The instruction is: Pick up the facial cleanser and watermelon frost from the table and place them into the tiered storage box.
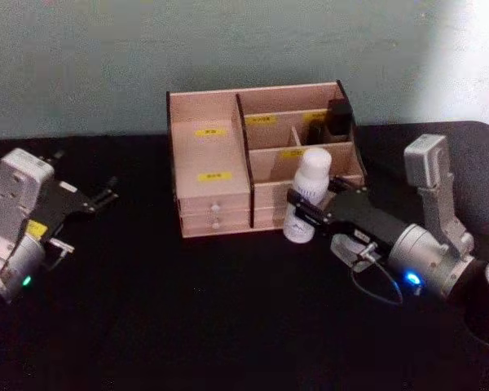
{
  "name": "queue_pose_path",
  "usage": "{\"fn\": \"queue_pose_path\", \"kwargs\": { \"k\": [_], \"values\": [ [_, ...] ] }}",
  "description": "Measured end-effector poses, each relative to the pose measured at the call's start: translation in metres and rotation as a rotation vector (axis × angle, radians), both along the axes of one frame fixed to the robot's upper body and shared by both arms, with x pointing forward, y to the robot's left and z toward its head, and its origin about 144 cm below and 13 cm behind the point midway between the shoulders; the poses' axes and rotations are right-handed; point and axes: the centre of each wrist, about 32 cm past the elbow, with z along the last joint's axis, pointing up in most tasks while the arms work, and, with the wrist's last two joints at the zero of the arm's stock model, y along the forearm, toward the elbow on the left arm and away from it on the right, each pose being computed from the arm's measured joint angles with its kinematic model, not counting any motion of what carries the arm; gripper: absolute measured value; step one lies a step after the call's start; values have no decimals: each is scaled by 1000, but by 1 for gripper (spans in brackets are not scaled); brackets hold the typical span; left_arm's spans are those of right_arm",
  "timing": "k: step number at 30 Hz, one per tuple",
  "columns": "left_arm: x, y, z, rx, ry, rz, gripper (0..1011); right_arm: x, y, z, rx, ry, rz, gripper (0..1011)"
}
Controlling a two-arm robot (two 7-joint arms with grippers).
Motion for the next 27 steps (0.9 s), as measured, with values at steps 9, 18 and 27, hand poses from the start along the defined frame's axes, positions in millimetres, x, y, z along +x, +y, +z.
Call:
{"fn": "queue_pose_path", "kwargs": {
  "k": [9, 18, 27],
  "values": [
    [0, 0, 0, 0, 0, 0, 1001, 12, 0, 31, 52, -57, 12, 590],
    [0, 0, 0, 0, 0, 0, 1001, 34, 7, 50, 70, -105, -30, 589],
    [0, 0, 0, 0, 0, 0, 1001, 54, 17, 56, 57, -115, -51, 590]
  ]
}}
